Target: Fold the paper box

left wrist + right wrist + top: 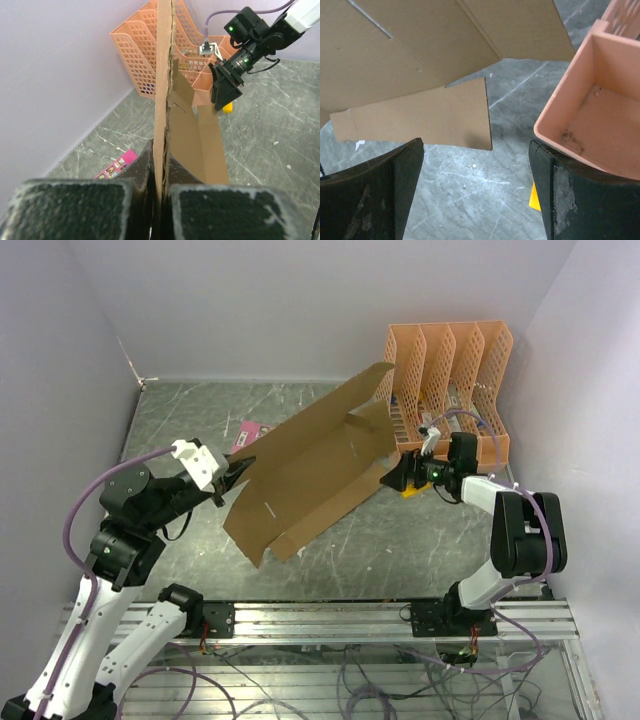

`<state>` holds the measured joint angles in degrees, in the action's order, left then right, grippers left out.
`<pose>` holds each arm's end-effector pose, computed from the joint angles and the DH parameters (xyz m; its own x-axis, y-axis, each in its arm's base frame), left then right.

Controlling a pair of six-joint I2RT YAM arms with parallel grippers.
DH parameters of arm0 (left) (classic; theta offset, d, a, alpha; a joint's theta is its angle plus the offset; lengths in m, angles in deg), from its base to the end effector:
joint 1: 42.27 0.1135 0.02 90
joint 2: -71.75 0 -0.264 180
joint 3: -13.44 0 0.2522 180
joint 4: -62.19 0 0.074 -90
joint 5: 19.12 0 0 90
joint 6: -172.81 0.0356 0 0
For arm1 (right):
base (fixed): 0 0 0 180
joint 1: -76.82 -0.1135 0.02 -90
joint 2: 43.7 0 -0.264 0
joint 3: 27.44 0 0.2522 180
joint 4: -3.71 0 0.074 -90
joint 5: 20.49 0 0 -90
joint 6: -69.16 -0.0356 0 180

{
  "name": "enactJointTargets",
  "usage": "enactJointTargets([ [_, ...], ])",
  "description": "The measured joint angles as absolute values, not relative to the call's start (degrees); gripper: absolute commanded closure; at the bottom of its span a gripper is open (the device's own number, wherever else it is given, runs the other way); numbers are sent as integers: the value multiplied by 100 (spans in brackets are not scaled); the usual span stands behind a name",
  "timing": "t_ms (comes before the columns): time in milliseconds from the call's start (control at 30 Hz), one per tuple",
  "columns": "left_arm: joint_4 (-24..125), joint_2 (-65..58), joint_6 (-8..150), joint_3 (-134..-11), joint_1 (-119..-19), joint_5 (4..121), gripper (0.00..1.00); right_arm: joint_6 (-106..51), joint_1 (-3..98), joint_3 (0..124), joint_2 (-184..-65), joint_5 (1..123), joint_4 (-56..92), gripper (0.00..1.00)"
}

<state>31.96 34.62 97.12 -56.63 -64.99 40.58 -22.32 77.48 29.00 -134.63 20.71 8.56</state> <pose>0.1091 -0.0652 0.4149 0.2396 0.1310 -0.9620 0.7628 0.5876 0.2700 0.3078 0.0232 0.1729 -0.6485 0.0245 -0.7608 -0.5577 0.6649 0.4968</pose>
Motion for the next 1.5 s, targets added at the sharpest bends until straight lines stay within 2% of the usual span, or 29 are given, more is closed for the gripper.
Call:
enactJointTargets([
  [167,3306,3569,9644,-5637,-6499,4014,93,-2411,7740,2974,-13689,2004,815,26],
  [500,3360,3637,9563,-5609,-6501,3962,93,-2595,7567,2980,-13754,1702,426,79],
  [700,3365,3644,9436,-5609,-6501,4139,93,-2144,7130,2814,-13017,2213,603,100],
  [867,3461,3585,9194,-5607,-6501,4276,93,-1587,6059,2799,-12353,3765,955,100],
  [1133,3627,3453,8826,-5425,-6501,4434,93,-804,4470,2714,-12327,6443,1436,100],
  [1400,3644,3449,8656,-5303,-6501,4451,93,-444,3521,2747,-12827,7721,1580,99],
  [1433,3640,3447,8647,-5303,-6501,4469,93,-426,3454,2816,-12919,7804,1613,94],
  [1500,3636,3447,8625,-5296,-6501,4523,93,-407,3364,3004,-13133,7890,1709,75],
])
